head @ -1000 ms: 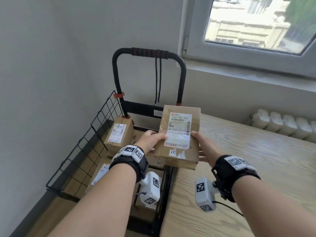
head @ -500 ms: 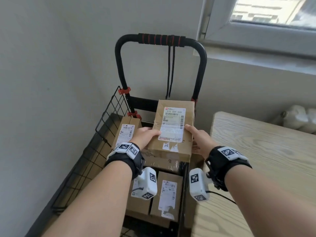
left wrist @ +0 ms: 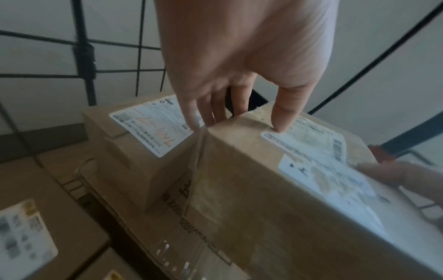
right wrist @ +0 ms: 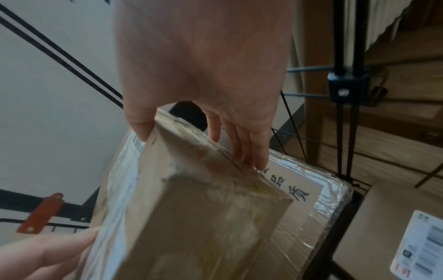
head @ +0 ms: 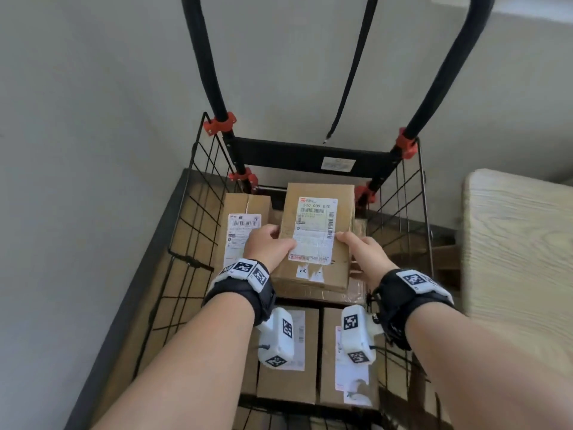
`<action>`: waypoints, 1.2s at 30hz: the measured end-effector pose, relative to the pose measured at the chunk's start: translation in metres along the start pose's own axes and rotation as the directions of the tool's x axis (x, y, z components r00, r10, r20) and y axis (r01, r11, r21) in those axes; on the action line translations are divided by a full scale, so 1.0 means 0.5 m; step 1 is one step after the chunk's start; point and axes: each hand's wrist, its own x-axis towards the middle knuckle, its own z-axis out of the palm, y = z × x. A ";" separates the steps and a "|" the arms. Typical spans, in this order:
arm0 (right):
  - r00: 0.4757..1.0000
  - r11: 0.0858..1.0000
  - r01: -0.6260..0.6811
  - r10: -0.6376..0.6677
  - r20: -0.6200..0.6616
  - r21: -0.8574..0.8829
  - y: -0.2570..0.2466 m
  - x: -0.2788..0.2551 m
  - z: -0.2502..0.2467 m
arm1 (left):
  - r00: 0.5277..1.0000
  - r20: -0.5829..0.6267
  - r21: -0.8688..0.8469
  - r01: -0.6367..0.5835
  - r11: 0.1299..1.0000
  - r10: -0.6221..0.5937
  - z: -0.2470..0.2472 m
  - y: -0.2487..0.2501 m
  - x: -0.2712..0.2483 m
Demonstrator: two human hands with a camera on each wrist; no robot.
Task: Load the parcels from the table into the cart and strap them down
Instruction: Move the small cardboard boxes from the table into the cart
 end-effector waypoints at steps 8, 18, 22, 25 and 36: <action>0.998 0.998 -0.057 0.057 0.007 -0.035 0.031 0.101 0.046 | 0.980 -0.193 0.175 -0.003 0.985 0.038 -0.002 -0.064 0.101; 0.984 0.985 -0.172 0.171 0.055 0.015 0.035 0.145 0.093 | 0.958 -0.245 0.291 -0.074 0.954 0.150 0.011 -0.105 0.115; 0.988 0.984 -0.133 0.141 0.061 -0.115 0.034 0.156 0.097 | 0.951 -0.251 0.322 -0.092 0.942 0.178 0.014 -0.108 0.115; 0.994 0.962 -0.060 0.082 0.071 -0.267 0.038 0.157 0.096 | 0.950 -0.252 0.324 -0.099 0.941 0.187 0.018 -0.106 0.112; 0.990 0.748 0.142 -0.117 0.082 -0.649 0.011 0.085 0.075 | 0.978 -0.130 0.374 -0.103 0.922 0.162 0.020 -0.074 0.078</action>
